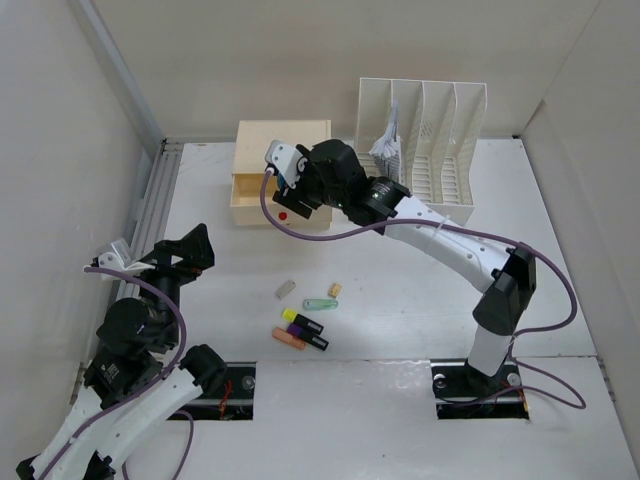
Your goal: Organize the desk
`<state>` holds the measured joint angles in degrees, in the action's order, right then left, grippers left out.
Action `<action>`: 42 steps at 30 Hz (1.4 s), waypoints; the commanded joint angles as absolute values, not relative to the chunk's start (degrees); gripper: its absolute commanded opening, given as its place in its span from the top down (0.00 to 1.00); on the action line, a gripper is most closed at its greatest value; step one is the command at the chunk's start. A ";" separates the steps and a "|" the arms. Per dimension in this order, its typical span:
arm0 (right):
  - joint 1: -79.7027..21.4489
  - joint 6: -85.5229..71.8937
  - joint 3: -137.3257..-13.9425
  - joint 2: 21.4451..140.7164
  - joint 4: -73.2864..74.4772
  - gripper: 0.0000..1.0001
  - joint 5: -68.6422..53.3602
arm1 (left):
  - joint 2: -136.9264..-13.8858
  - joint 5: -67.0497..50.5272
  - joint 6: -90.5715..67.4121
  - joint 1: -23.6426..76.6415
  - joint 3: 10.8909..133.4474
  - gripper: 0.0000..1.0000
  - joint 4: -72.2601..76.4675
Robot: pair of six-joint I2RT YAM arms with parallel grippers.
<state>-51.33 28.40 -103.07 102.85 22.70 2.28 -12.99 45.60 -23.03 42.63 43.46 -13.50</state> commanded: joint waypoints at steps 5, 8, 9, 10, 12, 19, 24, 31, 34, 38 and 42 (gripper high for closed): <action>-51.33 26.46 -107.75 103.79 24.52 0.39 -2.20 | -12.92 45.26 -23.12 42.36 43.07 0.06 -12.22; -51.33 26.46 -107.75 103.80 24.52 0.22 -2.20 | -12.92 45.26 -23.12 42.36 43.07 0.06 -12.22; -51.33 26.46 -107.75 103.80 24.52 0.20 -2.20 | -12.92 45.26 -23.12 42.36 43.07 0.06 -12.22; -51.33 26.46 -107.75 103.80 24.52 0.17 -2.20 | -12.92 45.26 -23.12 42.36 43.07 0.06 -12.22; -51.33 26.46 -107.75 103.80 24.00 0.13 -1.68 | -12.92 45.26 -23.12 42.36 43.07 0.06 -12.22; -51.33 25.93 -107.75 101.61 22.32 0.09 -0.53 | -12.92 45.26 -23.12 42.36 43.07 0.06 -12.22; -51.33 25.40 -104.94 97.92 18.54 0.51 -0.52 | -12.92 45.26 -23.12 42.36 43.07 0.06 -12.22; -51.33 33.56 -102.30 96.42 29.07 1.00 -21.48 | -12.40 45.26 -23.12 42.36 43.07 0.06 -12.22; -51.33 38.58 -102.30 98.87 35.85 1.00 -25.92 | -12.39 45.26 -23.12 42.36 43.07 0.06 -12.22; -51.33 38.58 -102.30 103.17 37.00 1.00 -21.82 | -12.39 45.26 -23.12 42.36 43.07 0.06 -12.22; -51.33 36.66 -102.92 107.31 34.56 1.00 -14.87 | -12.39 45.26 -23.12 42.36 43.07 0.06 -12.22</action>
<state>-51.11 36.84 -102.91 104.90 34.70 -18.85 -12.95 45.47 -23.03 42.63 43.46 -13.52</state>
